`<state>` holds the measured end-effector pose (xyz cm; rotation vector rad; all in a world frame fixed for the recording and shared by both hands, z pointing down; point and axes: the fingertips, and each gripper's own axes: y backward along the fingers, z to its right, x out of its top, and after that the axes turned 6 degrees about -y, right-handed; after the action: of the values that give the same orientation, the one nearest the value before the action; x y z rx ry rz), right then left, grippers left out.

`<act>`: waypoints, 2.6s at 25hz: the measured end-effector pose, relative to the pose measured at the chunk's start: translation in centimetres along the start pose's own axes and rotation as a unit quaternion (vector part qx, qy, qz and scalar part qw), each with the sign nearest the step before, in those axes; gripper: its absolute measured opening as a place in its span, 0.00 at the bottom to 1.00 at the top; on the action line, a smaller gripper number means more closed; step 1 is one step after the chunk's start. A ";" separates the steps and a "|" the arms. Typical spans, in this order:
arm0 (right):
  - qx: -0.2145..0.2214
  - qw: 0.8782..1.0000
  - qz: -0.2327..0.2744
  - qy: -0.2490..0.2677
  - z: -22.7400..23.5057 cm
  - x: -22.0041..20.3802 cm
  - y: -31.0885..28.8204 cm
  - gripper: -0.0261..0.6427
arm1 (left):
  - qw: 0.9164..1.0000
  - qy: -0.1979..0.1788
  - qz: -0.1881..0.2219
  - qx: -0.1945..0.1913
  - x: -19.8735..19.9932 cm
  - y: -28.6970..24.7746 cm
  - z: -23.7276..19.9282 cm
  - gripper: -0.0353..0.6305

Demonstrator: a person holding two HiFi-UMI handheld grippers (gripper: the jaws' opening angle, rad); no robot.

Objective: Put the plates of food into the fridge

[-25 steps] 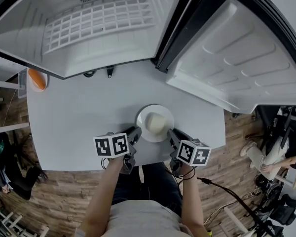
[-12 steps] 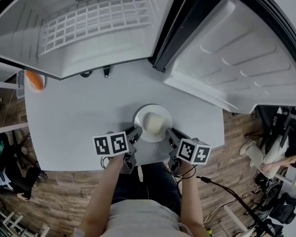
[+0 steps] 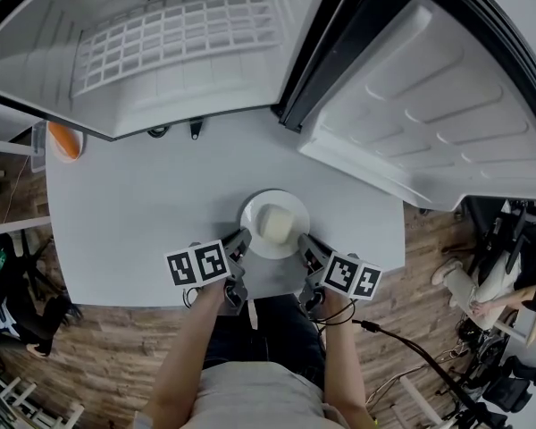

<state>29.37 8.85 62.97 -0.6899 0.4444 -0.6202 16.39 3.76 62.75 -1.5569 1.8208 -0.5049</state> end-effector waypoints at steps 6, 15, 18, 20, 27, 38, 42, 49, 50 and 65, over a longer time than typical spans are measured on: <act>0.029 0.999 0.002 0.014 -2.1 0.9 0.4 0.12 | 0.998 0.025 0.045 -0.025 1.6 1.7 1.1 0.10; 0.089 0.993 -0.012 0.076 -9.6 3.4 0.8 0.11 | 0.982 0.101 0.149 -0.051 4.9 7.0 2.2 0.10; 0.110 0.988 -0.027 0.109 -12.9 3.7 0.4 0.11 | 0.972 0.129 0.189 -0.058 6.2 9.5 2.1 0.10; 0.123 0.983 -0.039 0.132 -15.0 3.7 0.0 0.11 | 0.965 0.140 0.215 -0.057 7.0 11.3 1.9 0.10; 0.177 0.966 -0.066 0.180 -22.4 2.9 -1.6 0.11 | 0.930 0.195 0.300 -0.080 9.3 17.2 0.5 0.09; 0.212 0.959 -0.014 0.189 -33.7 4.9 -3.8 0.11 | 0.911 0.191 0.341 -0.131 18.3 24.2 -0.1 0.08; 0.215 0.959 0.013 0.187 -37.2 6.5 -4.8 0.11 | 0.912 0.171 0.343 -0.145 22.6 25.7 -0.1 0.08; 0.208 0.959 0.043 0.186 -41.2 9.8 -6.8 0.11 | 0.912 0.155 0.348 -0.154 28.3 26.4 0.2 0.08; 0.205 0.960 0.046 0.186 -41.6 10.3 -7.1 0.11 | 0.911 0.156 0.348 -0.156 28.9 26.4 0.2 0.08; 0.133 0.964 0.067 0.220 -43.6 13.2 -11.1 0.12 | 0.892 0.221 0.368 -0.142 32.5 25.1 -1.3 0.08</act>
<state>10.26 -26.08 38.29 -0.2579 0.7968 -0.6901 -3.95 -22.66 38.75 -0.8165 2.7415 -0.2349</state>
